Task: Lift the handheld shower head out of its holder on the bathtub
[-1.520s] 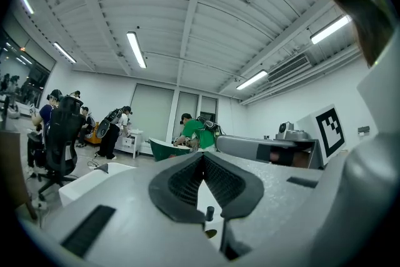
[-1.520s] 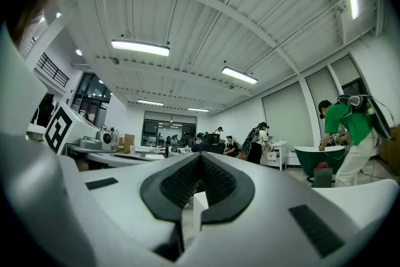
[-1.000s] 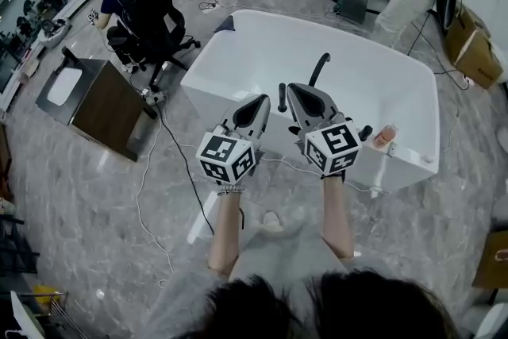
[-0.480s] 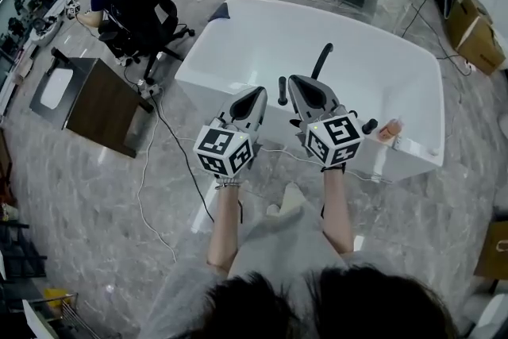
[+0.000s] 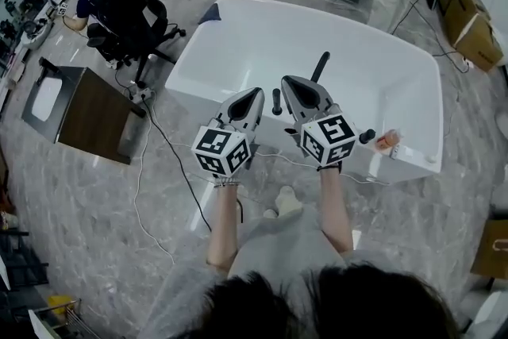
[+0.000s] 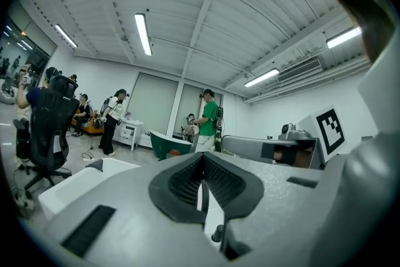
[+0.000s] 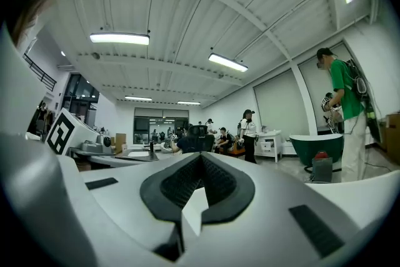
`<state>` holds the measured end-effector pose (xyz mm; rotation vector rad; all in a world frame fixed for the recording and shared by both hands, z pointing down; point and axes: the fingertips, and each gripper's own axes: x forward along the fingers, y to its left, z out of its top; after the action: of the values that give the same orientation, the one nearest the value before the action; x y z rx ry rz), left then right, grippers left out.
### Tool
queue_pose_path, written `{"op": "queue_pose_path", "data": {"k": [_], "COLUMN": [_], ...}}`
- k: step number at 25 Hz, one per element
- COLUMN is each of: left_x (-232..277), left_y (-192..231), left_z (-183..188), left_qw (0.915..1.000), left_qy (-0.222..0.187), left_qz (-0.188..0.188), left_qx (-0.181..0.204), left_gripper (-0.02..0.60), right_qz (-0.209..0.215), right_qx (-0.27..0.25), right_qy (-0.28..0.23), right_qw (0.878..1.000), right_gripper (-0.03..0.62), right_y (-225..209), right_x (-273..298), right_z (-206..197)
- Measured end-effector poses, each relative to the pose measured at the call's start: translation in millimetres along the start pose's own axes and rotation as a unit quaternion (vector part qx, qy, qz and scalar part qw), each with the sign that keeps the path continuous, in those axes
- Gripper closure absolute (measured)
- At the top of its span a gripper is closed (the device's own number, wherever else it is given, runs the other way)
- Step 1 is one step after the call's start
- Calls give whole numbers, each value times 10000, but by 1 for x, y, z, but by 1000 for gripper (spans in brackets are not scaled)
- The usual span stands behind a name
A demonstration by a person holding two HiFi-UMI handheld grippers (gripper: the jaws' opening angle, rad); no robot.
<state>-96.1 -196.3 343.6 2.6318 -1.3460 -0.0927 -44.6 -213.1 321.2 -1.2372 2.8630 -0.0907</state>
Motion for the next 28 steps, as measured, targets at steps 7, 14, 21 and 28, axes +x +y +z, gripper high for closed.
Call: {"op": "queue_pose_path", "data": {"k": [7,14,21,28], "left_x": [37,56,63,71], "left_y": [26,47,70,75], "left_z": [-7,-38,-67,-98], "left_qw": [9998,9986,9967,9947], "left_qy": [111,438,731,918], "left_qz": [130,223,180,53], "left_qx": [-129,-181,-307,-462], "left_gripper": [577,577,577,577], "right_qz": [146,-33,-227,-413], "right_qx": [65,138,267,269], "right_qy": [170,376,595,724], "right_qw": [9997,9992,9976,9962], "right_gripper": [595,595,594,594], "right_y": [-30,-54,-57,-68], "right_x": [29,50,62,65], "right_z": [-11,-47,-90,-123]}}
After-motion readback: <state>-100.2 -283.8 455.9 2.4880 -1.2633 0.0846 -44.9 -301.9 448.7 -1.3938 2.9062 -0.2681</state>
